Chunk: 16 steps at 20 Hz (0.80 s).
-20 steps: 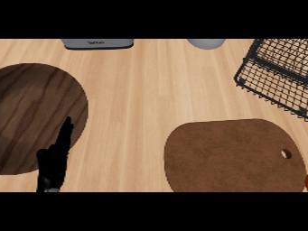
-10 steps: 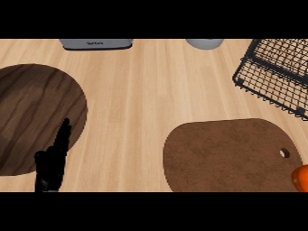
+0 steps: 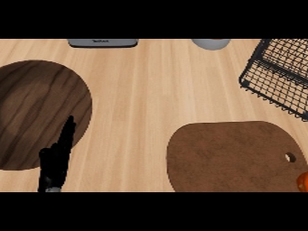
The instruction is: Pick the cupcake from the cutting board and place it in the tiered basket
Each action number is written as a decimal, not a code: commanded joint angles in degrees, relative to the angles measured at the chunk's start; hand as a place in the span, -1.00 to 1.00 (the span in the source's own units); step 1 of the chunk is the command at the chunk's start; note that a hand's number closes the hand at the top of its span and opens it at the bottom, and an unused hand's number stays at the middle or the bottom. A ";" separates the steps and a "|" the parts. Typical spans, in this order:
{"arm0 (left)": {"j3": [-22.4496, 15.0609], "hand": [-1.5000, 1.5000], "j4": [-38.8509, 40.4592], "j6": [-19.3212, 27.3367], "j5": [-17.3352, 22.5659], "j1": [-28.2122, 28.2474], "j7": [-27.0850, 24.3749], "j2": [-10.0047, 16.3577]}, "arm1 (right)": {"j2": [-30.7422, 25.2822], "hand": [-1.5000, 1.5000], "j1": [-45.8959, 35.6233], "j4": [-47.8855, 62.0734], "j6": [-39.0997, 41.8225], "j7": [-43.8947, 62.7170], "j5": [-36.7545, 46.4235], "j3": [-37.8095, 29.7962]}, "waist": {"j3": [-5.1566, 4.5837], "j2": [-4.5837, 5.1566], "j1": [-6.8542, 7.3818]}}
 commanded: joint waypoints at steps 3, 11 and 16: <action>-0.02 0.00 2.65 -0.64 -0.43 -0.40 0.24 -0.86 | -4.93 1.00 -9.89 9.20 -0.98 2.47 0.34 5.15 | -0.13 0.41 0.74; 0.20 0.00 2.13 -1.60 -0.36 0.63 -1.28 -0.89 | -3.89 1.00 -23.34 21.29 -7.54 2.12 6.72 19.28 | -0.13 0.47 1.35; -0.04 0.00 5.48 0.41 -2.38 -4.66 1.41 -2.31 | -0.65 1.00 -30.25 28.83 -9.20 -3.16 10.77 27.02 | -0.12 0.63 1.46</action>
